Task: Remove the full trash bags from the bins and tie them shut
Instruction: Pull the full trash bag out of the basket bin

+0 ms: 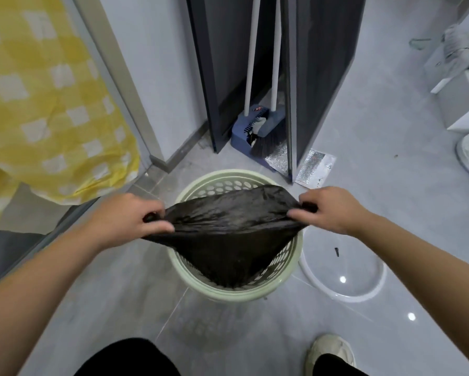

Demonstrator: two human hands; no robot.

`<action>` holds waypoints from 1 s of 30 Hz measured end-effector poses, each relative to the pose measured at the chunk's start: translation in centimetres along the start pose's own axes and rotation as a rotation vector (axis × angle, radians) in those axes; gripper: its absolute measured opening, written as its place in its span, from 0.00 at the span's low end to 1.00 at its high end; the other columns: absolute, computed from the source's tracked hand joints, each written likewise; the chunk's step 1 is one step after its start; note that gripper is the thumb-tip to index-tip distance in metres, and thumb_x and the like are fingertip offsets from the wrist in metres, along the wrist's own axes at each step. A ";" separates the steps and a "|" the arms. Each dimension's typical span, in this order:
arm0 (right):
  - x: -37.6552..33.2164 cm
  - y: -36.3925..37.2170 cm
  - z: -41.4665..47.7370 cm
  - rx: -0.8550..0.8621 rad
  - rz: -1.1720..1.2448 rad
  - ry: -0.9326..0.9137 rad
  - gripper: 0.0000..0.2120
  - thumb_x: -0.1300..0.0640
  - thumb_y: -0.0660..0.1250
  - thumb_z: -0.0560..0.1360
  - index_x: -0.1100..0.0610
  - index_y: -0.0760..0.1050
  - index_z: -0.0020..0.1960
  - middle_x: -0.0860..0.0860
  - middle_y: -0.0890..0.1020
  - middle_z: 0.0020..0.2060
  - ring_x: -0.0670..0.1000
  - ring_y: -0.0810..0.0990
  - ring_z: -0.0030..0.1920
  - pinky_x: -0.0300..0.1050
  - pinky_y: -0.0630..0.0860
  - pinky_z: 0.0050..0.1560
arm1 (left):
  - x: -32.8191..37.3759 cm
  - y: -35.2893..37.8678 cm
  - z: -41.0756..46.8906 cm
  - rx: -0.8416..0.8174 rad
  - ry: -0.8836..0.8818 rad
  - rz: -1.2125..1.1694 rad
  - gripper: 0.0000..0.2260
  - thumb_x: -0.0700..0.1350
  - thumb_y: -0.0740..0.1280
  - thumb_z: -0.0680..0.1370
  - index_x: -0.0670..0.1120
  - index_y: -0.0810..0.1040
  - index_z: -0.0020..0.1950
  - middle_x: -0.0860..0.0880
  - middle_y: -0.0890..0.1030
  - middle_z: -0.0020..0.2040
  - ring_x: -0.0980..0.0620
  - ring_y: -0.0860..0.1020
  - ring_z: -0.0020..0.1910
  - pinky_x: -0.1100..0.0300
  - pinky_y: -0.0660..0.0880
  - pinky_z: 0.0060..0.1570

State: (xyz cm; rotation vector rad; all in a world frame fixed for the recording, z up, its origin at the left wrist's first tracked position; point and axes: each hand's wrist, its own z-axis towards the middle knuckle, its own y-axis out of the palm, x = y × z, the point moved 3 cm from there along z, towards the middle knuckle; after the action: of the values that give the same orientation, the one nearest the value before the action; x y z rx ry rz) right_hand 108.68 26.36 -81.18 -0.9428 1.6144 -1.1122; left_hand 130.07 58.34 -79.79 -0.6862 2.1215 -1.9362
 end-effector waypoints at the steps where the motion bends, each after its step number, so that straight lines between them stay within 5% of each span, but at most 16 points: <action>1: -0.5 -0.2 -0.4 -0.062 -0.205 -0.060 0.28 0.26 0.55 0.67 0.52 0.68 0.36 0.47 0.75 0.31 0.49 0.74 0.34 0.45 0.68 0.33 | 0.2 -0.2 -0.1 -0.119 0.027 0.132 0.29 0.79 0.52 0.65 0.56 0.74 0.45 0.56 0.74 0.29 0.60 0.71 0.28 0.58 0.67 0.29; 3: -1.5 -0.5 -1.0 -0.123 -0.448 -0.163 0.27 0.26 0.57 0.67 0.50 0.71 0.44 0.46 0.76 0.40 0.51 0.77 0.39 0.44 0.66 0.34 | 0.8 -0.5 -0.5 -0.274 0.049 0.294 0.24 0.75 0.60 0.66 0.57 0.72 0.48 0.57 0.71 0.29 0.62 0.66 0.28 0.61 0.64 0.29; 6: -2.8 -0.7 -1.2 -0.102 -0.492 -0.198 0.13 0.43 0.60 0.77 0.52 0.73 0.53 0.49 0.75 0.47 0.56 0.79 0.42 0.47 0.71 0.37 | 1.8 -1.0 -0.7 -0.285 0.097 0.324 0.12 0.62 0.63 0.74 0.56 0.74 0.49 0.55 0.78 0.36 0.57 0.72 0.33 0.59 0.69 0.34; 9: -3.6 -0.4 -1.5 -0.064 -0.053 -0.157 0.05 0.61 0.62 0.73 0.53 0.70 0.48 0.52 0.77 0.44 0.58 0.78 0.43 0.50 0.73 0.41 | 2.4 -1.2 -0.3 -0.171 0.045 0.120 0.04 0.49 0.62 0.78 0.53 0.69 0.43 0.53 0.77 0.38 0.52 0.76 0.38 0.52 0.75 0.40; 12: -4.8 0.6 -1.4 -0.010 0.466 -0.022 0.18 0.71 0.56 0.67 0.50 0.68 0.46 0.51 0.78 0.40 0.53 0.75 0.41 0.46 0.72 0.44 | 3.1 -0.5 0.0 -0.151 -0.089 -0.149 0.08 0.40 0.59 0.76 0.53 0.63 0.45 0.49 0.74 0.36 0.47 0.74 0.36 0.50 0.72 0.37; 15: -6.2 1.8 -0.8 0.036 0.749 0.049 0.07 0.64 0.55 0.68 0.57 0.71 0.37 0.51 0.72 0.32 0.47 0.70 0.34 0.44 0.68 0.38 | 4.5 -0.1 0.8 -0.135 -0.058 -0.254 0.12 0.34 0.57 0.73 0.51 0.71 0.45 0.52 0.74 0.40 0.51 0.73 0.40 0.57 0.68 0.40; 19: -7.9 2.9 0.1 0.071 0.655 0.000 0.18 0.49 0.68 0.74 0.53 0.66 0.30 0.45 0.68 0.26 0.45 0.65 0.28 0.43 0.63 0.33 | 6.5 -0.1 2.3 -0.142 -0.030 -0.343 0.13 0.33 0.57 0.74 0.48 0.73 0.36 0.52 0.76 0.38 0.56 0.72 0.39 0.64 0.64 0.38; 21: -9.0 3.0 0.7 0.077 0.630 -0.051 0.13 0.45 0.73 0.69 0.43 0.68 0.39 0.41 0.75 0.34 0.43 0.72 0.36 0.41 0.69 0.40 | 6.8 0.2 2.9 -0.145 -0.088 -0.425 0.14 0.34 0.57 0.75 0.49 0.73 0.35 0.51 0.77 0.37 0.54 0.73 0.38 0.63 0.67 0.38; 25: -11.3 4.7 2.8 -0.193 0.818 -0.132 0.40 0.45 0.78 0.63 0.45 0.61 0.69 0.42 0.71 0.65 0.40 0.71 0.64 0.37 0.68 0.64 | 7.1 0.8 4.2 -0.142 -0.155 -0.581 0.17 0.33 0.59 0.74 0.53 0.74 0.34 0.54 0.76 0.34 0.59 0.72 0.33 0.62 0.67 0.36; 28: -13.5 6.9 4.1 -0.353 0.895 -0.206 0.46 0.47 0.77 0.65 0.48 0.55 0.75 0.44 0.67 0.70 0.40 0.66 0.69 0.37 0.63 0.69 | 7.3 0.5 5.2 -0.099 -0.201 -0.728 0.10 0.33 0.63 0.74 0.45 0.81 0.43 0.52 0.80 0.38 0.59 0.76 0.34 0.65 0.73 0.39; 30: -14.2 8.2 4.6 -0.394 0.930 -0.194 0.37 0.50 0.76 0.68 0.53 0.62 0.71 0.45 0.72 0.66 0.40 0.69 0.66 0.35 0.65 0.66 | 7.0 0.3 5.8 -0.088 -0.229 -0.809 0.06 0.34 0.66 0.74 0.42 0.81 0.46 0.50 0.81 0.39 0.57 0.77 0.35 0.63 0.75 0.40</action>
State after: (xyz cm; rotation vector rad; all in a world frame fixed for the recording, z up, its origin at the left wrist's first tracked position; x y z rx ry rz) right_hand 116.33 40.85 -85.94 -0.3983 1.8237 -0.0658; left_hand 126.43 50.00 -79.71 -1.9106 1.9453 -1.9350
